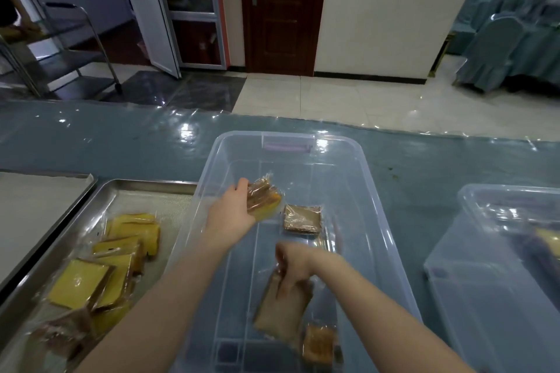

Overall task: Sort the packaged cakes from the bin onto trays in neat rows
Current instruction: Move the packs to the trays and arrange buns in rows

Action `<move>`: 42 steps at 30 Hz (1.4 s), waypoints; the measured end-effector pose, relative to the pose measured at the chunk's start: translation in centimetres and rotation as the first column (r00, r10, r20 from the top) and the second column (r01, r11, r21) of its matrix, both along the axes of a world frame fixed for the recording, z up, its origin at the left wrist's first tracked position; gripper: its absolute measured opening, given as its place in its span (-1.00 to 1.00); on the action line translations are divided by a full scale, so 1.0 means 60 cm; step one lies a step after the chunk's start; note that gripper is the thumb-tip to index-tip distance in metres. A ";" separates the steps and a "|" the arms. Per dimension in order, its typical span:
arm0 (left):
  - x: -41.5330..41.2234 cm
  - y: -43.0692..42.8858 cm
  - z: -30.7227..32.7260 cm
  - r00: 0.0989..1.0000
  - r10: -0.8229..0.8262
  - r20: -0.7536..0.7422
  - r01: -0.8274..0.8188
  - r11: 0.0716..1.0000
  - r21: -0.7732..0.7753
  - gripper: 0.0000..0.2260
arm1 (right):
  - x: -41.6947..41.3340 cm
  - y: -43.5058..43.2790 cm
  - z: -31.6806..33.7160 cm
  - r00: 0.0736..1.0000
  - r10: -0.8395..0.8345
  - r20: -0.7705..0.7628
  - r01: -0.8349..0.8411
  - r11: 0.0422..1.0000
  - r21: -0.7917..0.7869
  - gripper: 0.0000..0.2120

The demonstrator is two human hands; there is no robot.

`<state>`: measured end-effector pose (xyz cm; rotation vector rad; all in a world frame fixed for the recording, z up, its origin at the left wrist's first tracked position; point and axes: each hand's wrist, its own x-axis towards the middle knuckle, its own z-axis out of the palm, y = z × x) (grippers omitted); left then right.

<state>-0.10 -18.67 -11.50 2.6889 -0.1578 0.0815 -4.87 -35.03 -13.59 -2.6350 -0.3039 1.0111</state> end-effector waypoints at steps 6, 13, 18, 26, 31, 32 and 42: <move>-0.050 0.034 0.087 0.989 0.002 0.150 0.034 0.971 -0.235 -0.49 | 0.004 -0.051 0.167 0.851 -0.287 0.439 0.166 0.941 0.294 -0.51; -0.129 0.163 0.211 0.959 0.117 0.260 0.004 0.907 -0.421 -0.47 | -0.035 0.078 0.306 0.768 -0.265 0.583 -0.040 0.889 0.457 -0.48; -0.176 0.317 0.252 0.953 0.162 0.257 -0.021 0.879 -0.476 -0.43 | -0.072 0.242 0.342 0.742 -0.231 0.629 -0.165 0.847 0.506 -0.46; -0.222 0.549 0.114 0.966 0.256 -0.028 -0.219 0.762 -0.609 -0.40 | -0.084 0.467 0.241 0.834 -0.002 0.551 -0.178 0.946 0.272 -0.45; -0.220 0.597 -0.038 0.919 0.120 -0.377 -0.354 0.675 -0.647 -0.23 | -0.064 0.507 0.114 0.891 0.180 0.416 -0.163 0.984 -0.076 -0.61; -0.216 0.595 -0.061 0.915 0.098 -0.392 -0.345 0.692 -0.634 -0.18 | -0.059 0.506 0.089 0.887 0.189 0.422 -0.145 0.980 -0.135 -0.60; -0.171 0.560 -0.145 0.887 0.166 -0.430 -0.210 0.976 -0.056 0.30 | -0.065 0.491 -0.062 0.865 -0.267 0.425 0.288 0.958 0.016 0.00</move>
